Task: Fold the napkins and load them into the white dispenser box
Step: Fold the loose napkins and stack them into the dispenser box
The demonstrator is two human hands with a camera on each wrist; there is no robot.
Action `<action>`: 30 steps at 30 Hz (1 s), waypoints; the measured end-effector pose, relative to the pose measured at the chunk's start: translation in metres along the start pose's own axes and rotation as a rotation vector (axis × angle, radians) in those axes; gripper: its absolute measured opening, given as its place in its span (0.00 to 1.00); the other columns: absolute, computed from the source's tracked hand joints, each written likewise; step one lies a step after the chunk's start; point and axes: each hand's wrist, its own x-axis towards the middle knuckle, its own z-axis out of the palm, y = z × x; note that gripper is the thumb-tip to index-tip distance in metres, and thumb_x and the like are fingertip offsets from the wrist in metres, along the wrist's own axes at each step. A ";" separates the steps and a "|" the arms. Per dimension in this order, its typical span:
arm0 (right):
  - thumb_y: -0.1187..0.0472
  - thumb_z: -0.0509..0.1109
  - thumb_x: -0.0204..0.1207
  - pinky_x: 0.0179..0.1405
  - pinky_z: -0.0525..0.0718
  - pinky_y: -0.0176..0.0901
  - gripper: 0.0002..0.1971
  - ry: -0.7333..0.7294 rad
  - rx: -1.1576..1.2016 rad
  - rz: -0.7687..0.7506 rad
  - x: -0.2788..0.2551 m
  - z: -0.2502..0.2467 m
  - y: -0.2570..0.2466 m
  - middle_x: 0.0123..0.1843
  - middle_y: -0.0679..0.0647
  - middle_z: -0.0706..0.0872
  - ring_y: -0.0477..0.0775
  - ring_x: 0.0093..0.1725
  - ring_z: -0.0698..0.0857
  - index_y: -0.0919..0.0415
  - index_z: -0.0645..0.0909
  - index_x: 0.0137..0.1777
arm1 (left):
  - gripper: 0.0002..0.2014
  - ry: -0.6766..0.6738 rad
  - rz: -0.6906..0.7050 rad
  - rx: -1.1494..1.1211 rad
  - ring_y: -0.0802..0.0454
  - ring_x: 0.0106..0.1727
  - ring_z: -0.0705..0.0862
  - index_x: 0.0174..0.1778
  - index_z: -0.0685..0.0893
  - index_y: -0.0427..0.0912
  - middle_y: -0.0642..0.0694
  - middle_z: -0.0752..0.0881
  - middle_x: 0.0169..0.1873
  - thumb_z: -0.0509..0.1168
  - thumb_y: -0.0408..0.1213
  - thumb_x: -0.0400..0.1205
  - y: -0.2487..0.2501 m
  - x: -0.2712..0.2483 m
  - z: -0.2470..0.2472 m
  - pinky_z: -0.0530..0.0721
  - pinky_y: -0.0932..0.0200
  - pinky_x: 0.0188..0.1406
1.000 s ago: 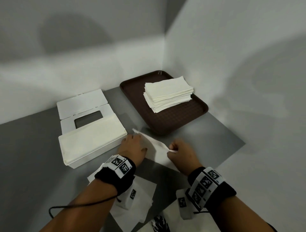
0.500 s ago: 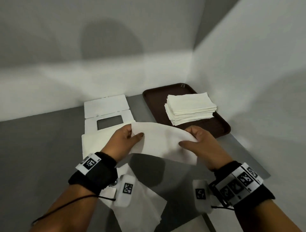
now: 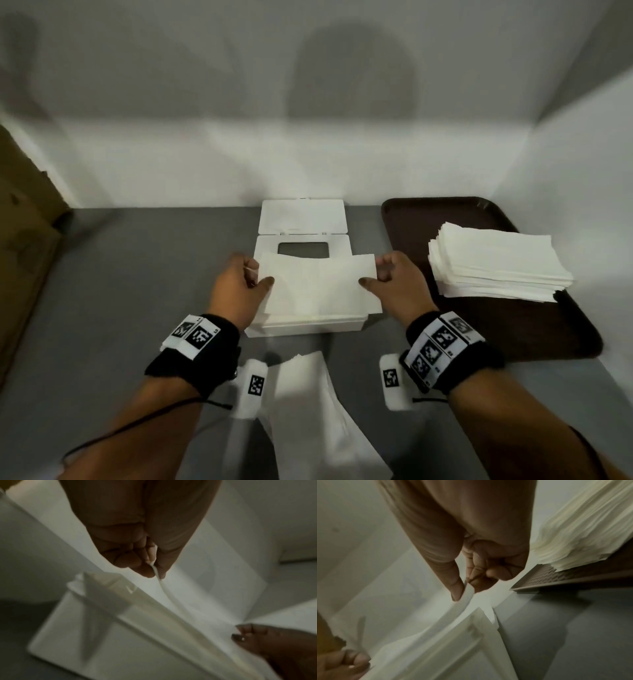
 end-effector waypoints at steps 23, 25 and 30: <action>0.62 0.76 0.70 0.50 0.82 0.52 0.23 0.014 -0.671 -0.359 -0.004 0.034 -0.013 0.56 0.56 0.78 0.60 0.56 0.78 0.57 0.74 0.63 | 0.20 0.059 0.162 0.636 0.39 0.57 0.76 0.58 0.77 0.41 0.40 0.76 0.56 0.73 0.33 0.72 -0.005 -0.008 0.012 0.80 0.46 0.48; 0.63 0.75 0.71 0.52 0.80 0.52 0.20 -0.020 -0.630 -0.402 -0.004 0.034 -0.016 0.56 0.57 0.77 0.61 0.56 0.78 0.58 0.76 0.62 | 0.17 0.030 0.242 0.590 0.39 0.58 0.75 0.57 0.80 0.42 0.40 0.77 0.57 0.72 0.34 0.73 0.001 -0.009 0.014 0.79 0.48 0.50; 0.56 0.74 0.74 0.57 0.76 0.44 0.21 -0.362 -0.612 -0.312 -0.007 0.045 -0.022 0.61 0.57 0.79 0.59 0.62 0.78 0.59 0.78 0.66 | 0.21 -0.322 0.177 0.588 0.42 0.70 0.70 0.68 0.78 0.50 0.44 0.72 0.69 0.68 0.46 0.79 0.006 -0.010 0.031 0.73 0.50 0.69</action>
